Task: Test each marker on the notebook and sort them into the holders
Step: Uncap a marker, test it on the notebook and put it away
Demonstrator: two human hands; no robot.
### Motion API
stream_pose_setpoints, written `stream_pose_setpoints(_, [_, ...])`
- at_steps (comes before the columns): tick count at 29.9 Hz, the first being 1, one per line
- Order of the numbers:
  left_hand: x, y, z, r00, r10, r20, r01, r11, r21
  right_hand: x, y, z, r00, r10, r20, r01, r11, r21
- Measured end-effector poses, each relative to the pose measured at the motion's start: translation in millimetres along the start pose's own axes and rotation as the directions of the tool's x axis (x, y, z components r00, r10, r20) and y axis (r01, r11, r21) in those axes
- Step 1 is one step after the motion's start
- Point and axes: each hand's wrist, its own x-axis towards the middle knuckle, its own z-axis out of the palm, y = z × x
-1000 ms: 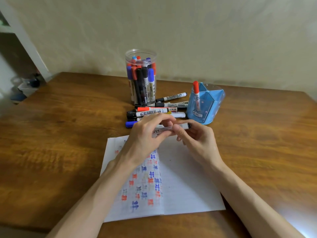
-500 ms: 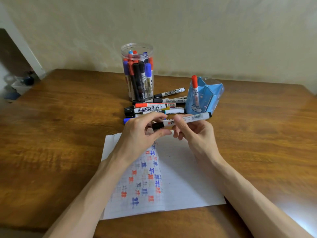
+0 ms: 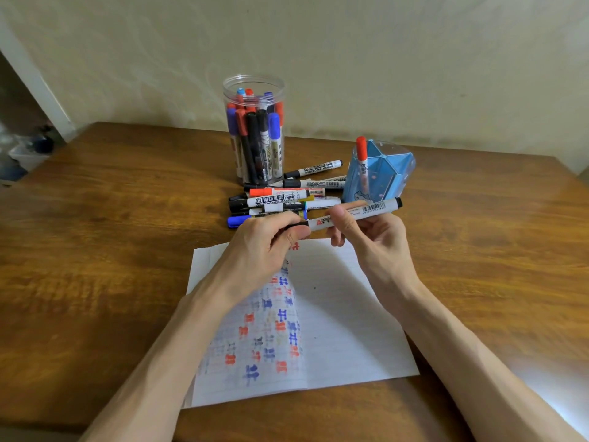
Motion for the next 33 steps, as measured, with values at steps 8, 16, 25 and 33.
stream_pose_setpoints(8, [-1, 2, 5, 0.986, 0.129, -0.109, -0.116, 0.987, 0.115, -3, 7, 14, 0.993, 0.106, -0.046, -0.105, 0.994, 0.031])
stream_pose_setpoints(16, [-4, -19, -36, 0.981, -0.082, -0.177, 0.084, 0.996, 0.002, 5, 1, -30, 0.954, 0.12, -0.273, -0.123, 0.992, 0.006])
stream_pose_setpoints(25, [-1, -13, -12, 0.994, 0.005, -0.106, 0.003, 0.997, 0.077, 10, 13, 3, 0.993, 0.117, -0.018, -0.118, 0.962, -0.248])
stream_pose_setpoints(33, [0, -19, -8, 0.991, 0.008, -0.135, 0.008, 0.993, 0.117, 12, 27, 9, 0.996, 0.074, -0.041, -0.084, 0.924, -0.373])
